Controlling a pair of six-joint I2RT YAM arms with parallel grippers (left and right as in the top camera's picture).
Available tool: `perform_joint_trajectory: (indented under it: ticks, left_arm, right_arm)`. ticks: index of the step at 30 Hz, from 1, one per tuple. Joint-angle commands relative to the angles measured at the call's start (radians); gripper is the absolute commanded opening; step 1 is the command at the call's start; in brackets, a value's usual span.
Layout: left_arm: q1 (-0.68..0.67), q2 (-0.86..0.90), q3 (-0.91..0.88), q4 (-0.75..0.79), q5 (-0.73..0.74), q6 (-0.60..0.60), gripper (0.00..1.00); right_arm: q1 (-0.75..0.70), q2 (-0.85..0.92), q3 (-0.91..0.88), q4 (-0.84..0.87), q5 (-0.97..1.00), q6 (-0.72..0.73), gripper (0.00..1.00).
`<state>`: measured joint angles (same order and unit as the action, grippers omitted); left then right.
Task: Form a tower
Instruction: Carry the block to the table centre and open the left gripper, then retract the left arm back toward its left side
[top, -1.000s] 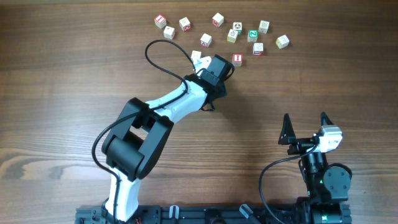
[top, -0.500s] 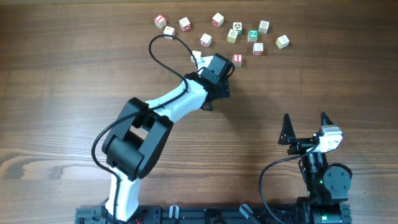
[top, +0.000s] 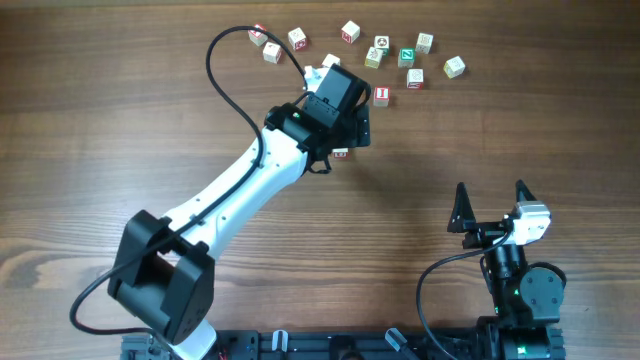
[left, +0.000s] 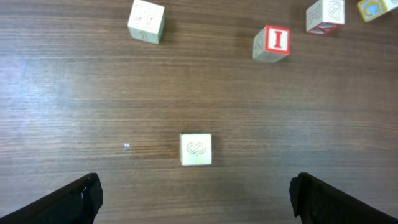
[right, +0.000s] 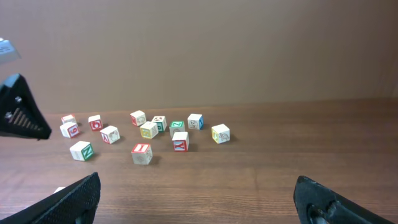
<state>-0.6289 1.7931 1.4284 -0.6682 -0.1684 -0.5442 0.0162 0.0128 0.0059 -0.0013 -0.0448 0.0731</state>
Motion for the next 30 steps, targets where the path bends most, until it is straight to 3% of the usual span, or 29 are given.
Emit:
perform_joint_trajectory:
  ticks: [1,18,30]
  left_arm:
    - [0.024,-0.028,0.017,-0.029,-0.016,0.024,1.0]
    - [0.147,-0.217,0.017,-0.061,-0.017,0.025,1.0]
    - [0.177,-0.224,0.017,-0.102,-0.05,0.025,1.0]
  right_arm:
    - [0.003,-0.006,-0.001,0.002,-0.009,-0.014,1.0]
    - [0.003,-0.006,-0.001,0.002,-0.009,-0.014,1.0]
    - [0.003,-0.006,-0.001,0.002,-0.009,-0.014,1.0]
